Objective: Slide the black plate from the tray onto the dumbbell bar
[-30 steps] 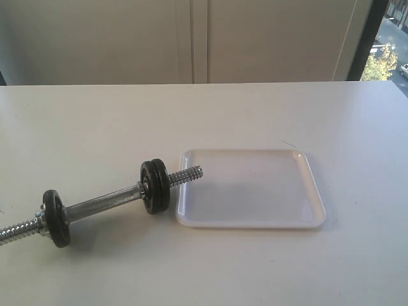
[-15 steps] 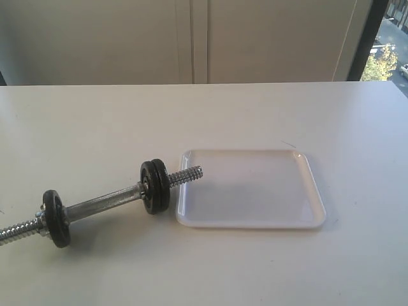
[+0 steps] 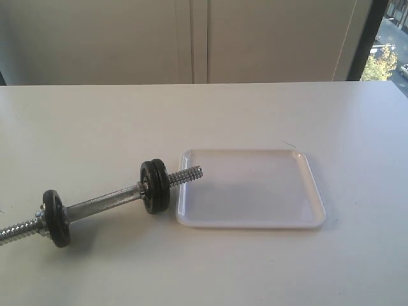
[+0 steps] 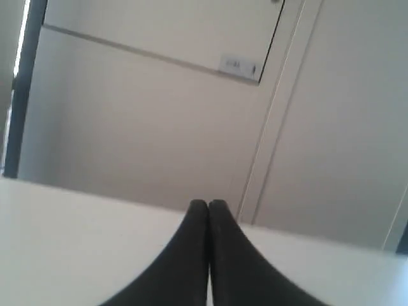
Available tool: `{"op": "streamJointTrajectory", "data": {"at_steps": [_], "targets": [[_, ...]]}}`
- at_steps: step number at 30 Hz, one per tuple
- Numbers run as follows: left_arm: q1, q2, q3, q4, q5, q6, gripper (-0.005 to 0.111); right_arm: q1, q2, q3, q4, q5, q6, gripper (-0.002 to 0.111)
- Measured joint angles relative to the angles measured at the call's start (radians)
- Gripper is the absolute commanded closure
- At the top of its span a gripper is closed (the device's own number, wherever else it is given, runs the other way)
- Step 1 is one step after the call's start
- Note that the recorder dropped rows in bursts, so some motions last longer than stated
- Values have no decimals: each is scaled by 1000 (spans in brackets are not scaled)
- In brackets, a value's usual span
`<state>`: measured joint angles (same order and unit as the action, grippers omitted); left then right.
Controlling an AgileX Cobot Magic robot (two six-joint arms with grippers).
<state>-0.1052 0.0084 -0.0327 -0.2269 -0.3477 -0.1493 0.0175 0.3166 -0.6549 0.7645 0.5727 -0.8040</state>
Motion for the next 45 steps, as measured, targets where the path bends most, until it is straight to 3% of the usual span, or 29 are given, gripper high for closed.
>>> {"op": "streamJointTrajectory", "data": {"at_steps": [2,6,9,19,26,29,45], "targets": [[0,-3,21,-4,104,84,107,0,0,0,0,0,0,106],[0,-3,29,19,469,227,107,0,-2,0,0,0,0,106],[0,-3,33,36,575,266,107,0,-2,0,-2,0,0,106],[7,-3,33,44,593,222,107,0,-4,0,-2,0,0,106],[136,-3,33,53,583,212,107,0,-4,0,-2,0,0,106],[159,-3,33,59,581,211,107,0,-4,0,-2,0,0,106],[130,-3,33,162,569,160,107,0,-4,0,-2,0,2,106]]}}
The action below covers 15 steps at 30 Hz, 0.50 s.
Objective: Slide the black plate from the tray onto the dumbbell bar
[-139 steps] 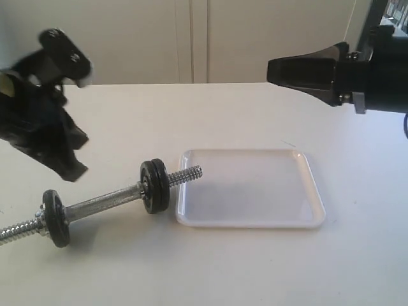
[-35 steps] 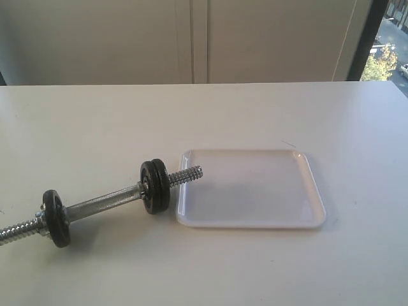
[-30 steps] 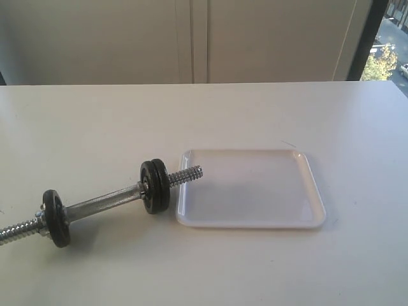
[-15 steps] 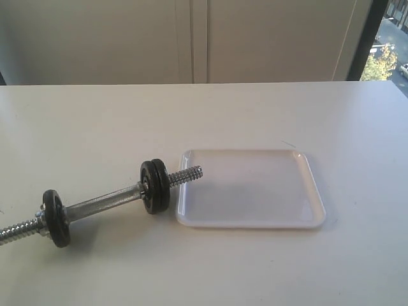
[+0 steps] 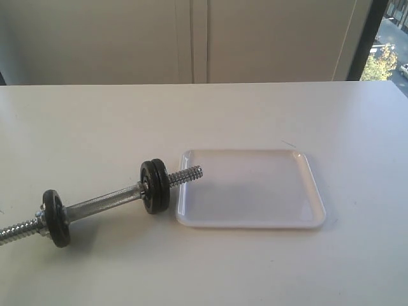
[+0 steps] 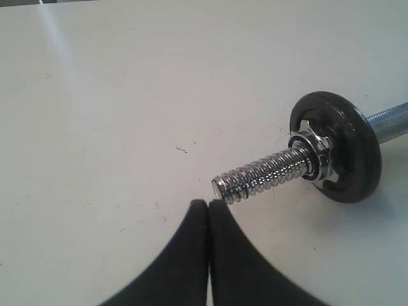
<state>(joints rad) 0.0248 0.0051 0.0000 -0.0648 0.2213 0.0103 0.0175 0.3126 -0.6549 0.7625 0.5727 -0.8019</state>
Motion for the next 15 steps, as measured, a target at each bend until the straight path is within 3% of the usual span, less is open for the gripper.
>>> {"op": "streamJointTrajectory", "data": {"at_steps": [6,15], "targets": [[-7,0,0,124,0,-174,107,0,0,0,0,0,0,106],[-30,0,0,143,0,-163,107,0,0,0,0,0,0,106]]}}
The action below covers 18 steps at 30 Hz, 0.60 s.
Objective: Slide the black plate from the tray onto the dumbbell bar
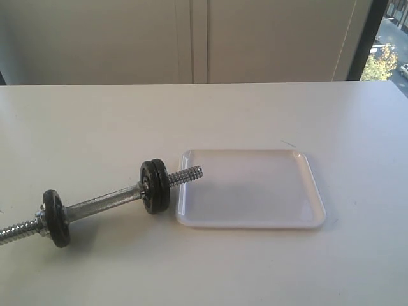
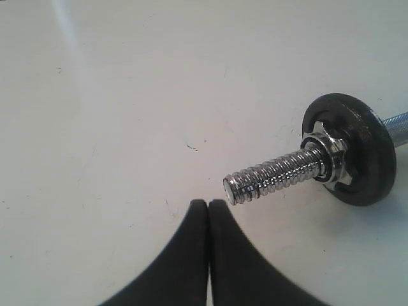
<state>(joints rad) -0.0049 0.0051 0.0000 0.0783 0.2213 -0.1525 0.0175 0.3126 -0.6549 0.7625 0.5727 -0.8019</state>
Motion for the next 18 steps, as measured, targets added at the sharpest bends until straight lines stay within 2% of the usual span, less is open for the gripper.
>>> {"op": "streamJointTrajectory", "data": {"at_steps": [18], "targets": [[-1,0,0,0,0,1,107,0,0,0,0,0,13,106]]}}
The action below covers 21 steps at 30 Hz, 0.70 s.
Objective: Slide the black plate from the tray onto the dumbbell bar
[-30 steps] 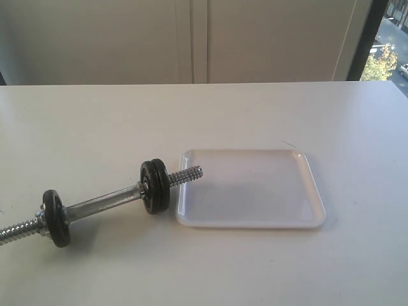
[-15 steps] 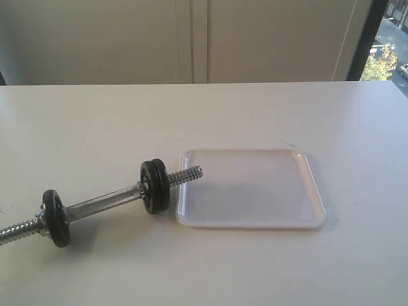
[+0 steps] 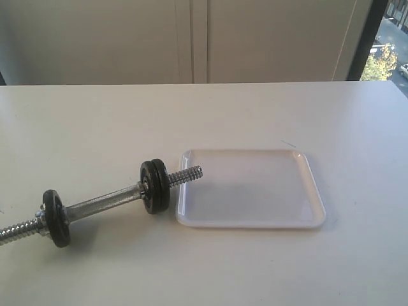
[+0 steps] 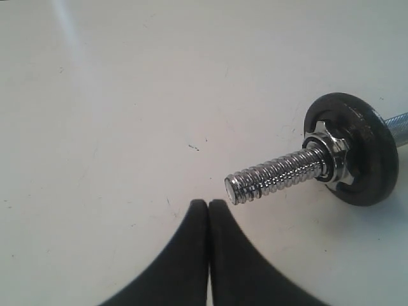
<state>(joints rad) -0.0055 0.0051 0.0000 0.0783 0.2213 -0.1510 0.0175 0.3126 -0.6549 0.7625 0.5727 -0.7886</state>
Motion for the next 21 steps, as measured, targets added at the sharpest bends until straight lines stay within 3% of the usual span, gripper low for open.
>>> {"op": "streamJointTrajectory", "data": {"at_steps": [14,21], "targets": [[0,0,0,0,0,0,107,0,0,0,-13,0,5,106],[0,0,0,0,0,0,107,0,0,0,24,-25,119,106]]}}
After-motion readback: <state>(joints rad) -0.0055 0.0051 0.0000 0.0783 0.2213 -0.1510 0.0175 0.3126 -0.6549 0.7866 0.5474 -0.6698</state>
